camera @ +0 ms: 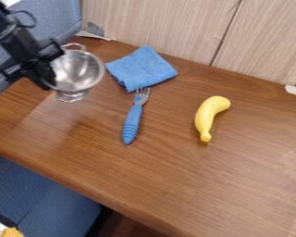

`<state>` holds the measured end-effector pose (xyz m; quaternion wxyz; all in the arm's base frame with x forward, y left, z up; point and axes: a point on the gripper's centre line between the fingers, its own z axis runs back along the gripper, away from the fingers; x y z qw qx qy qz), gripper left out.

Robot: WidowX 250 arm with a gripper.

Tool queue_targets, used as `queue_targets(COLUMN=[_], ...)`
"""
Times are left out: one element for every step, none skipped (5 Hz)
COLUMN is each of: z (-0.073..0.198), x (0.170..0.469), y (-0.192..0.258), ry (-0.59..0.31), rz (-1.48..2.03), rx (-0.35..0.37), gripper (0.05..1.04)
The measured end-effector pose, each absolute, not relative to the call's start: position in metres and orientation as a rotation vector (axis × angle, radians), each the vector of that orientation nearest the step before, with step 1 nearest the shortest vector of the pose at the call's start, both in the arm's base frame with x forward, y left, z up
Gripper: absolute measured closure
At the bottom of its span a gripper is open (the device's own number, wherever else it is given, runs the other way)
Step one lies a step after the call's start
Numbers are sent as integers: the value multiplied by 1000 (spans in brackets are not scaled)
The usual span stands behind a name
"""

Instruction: Move the silver colander to the left side of the table

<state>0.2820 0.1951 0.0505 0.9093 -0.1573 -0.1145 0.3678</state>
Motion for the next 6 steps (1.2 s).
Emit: queue_targets(z=[39,17,11,11,6,6], x=[274,269,270,275,273,271], y=[210,213,214,215,214,214], ry=[-220,-170,-154,-158,-133,-119], rz=[851,899,912,907,940,945], rx=[-300,-247,-230,-227,-219,-207], gripper=[1010,1010,1010,983,803,516])
